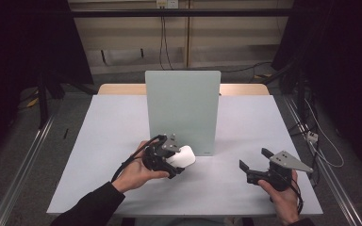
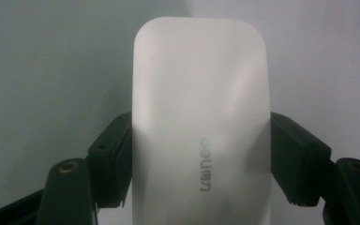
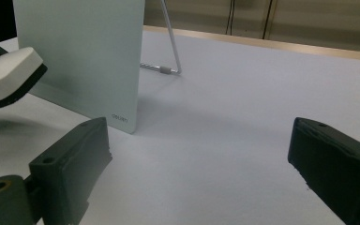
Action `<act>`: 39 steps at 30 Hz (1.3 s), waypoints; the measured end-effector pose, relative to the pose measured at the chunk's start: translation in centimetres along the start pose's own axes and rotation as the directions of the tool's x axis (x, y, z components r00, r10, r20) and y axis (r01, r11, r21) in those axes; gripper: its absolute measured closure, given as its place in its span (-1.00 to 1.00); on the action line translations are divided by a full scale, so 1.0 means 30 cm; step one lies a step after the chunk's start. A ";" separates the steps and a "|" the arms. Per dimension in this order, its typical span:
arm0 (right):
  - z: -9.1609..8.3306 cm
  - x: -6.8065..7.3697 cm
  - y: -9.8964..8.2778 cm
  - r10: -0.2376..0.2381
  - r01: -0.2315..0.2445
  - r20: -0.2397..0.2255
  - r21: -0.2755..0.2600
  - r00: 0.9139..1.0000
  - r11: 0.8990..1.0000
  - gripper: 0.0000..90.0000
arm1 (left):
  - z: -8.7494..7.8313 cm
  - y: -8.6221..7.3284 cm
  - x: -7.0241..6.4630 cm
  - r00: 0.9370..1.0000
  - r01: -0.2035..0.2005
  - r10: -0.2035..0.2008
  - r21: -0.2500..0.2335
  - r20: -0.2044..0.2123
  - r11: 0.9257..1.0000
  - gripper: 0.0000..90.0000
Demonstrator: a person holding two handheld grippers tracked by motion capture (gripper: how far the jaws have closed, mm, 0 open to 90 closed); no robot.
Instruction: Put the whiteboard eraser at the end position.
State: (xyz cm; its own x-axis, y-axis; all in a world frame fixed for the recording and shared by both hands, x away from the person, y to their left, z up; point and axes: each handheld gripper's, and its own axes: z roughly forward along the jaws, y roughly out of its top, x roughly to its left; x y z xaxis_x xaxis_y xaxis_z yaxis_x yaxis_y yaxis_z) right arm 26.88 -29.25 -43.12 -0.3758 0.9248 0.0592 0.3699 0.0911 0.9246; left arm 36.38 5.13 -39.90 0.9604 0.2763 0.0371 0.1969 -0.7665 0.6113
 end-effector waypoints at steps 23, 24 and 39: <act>0.000 -0.001 0.000 0.000 0.000 -0.001 0.000 1.000 1.000 -0.87 | 0.119 0.017 -0.004 0.999 0.005 -0.008 0.103 0.032 0.995 -0.31; 0.000 0.000 0.000 -0.001 0.001 -0.002 0.000 1.000 1.000 -0.87 | 0.121 0.016 -0.005 1.000 0.006 -0.009 0.102 0.030 0.995 -0.31; 0.002 -0.004 -0.002 0.002 -0.002 -0.006 0.001 1.000 1.000 -0.87 | 0.153 0.004 -0.005 0.999 0.036 -0.039 0.093 0.036 0.995 -0.31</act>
State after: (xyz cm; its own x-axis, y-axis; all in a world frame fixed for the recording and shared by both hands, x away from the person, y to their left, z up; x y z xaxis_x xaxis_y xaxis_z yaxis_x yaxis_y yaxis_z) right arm 26.95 -29.34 -43.20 -0.3801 0.9228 0.0630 0.3710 0.0898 0.9243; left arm 37.17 2.33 -43.47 0.9583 0.2852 -0.0154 0.2487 -0.8066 0.5363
